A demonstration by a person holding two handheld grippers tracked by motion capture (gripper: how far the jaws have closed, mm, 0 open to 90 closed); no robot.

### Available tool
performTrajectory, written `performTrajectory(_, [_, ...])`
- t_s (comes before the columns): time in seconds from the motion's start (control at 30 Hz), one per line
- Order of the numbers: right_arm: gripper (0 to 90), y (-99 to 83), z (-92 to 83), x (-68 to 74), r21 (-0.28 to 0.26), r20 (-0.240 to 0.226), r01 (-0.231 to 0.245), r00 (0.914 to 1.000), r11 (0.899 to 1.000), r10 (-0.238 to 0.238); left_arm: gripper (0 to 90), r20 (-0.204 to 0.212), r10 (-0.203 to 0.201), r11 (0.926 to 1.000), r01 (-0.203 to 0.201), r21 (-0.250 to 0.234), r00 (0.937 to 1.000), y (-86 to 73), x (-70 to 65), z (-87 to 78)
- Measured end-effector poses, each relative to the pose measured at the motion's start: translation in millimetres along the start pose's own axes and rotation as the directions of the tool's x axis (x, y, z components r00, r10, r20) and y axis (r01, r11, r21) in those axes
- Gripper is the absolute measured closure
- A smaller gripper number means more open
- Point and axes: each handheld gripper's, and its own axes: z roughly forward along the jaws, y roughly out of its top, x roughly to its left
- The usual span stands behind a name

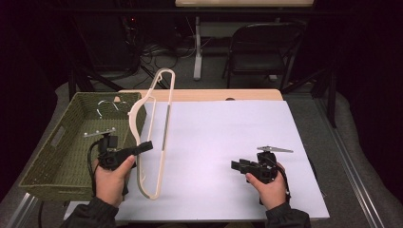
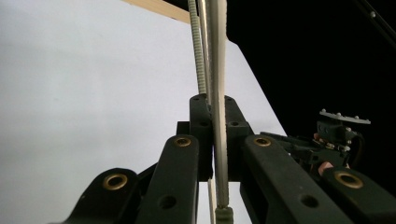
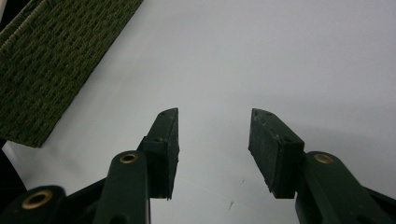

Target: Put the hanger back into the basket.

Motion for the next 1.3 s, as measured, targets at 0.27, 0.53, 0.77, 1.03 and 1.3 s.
performTrajectory(0.27, [52.8,-1.8,2.0,-1.5,0.006,0.007,-0.003,1.0,1.0,0.003,86.7,-0.026,-0.043,0.9988,0.043,-0.025,0.9987,12.9,18.1,-27.5])
performTrajectory(0.53, [52.9,-3.2,3.3,-1.7,0.013,0.008,-0.01,0.9999,1.0,0.009,86.8,-0.074,-0.053,0.997,0.049,-0.06,0.9958,19.4,30.3,-46.8])
performTrajectory(0.77, [53.0,-3.8,3.4,-2.3,0.014,0.009,-0.014,0.9999,1.0,0.014,86.7,-0.104,-0.069,0.9954,0.061,-0.074,0.9921,27.0,44.7,-62.2])
performTrajectory(1.03, [53.0,-3.7,3.0,-2.8,0.032,0.012,-0.009,0.9999,0.999,0.009,86.8,-0.138,-0.079,0.9954,0.07,-0.065,0.9873,34.0,54.0,-75.4])
performTrajectory(1.3, [53.1,-3.9,2.8,-3.6,0.032,0.013,-0.013,0.9998,0.999,0.013,86.7,-0.164,-0.088,0.9941,0.076,-0.078,0.9825,41.7,66.9,-91.9])
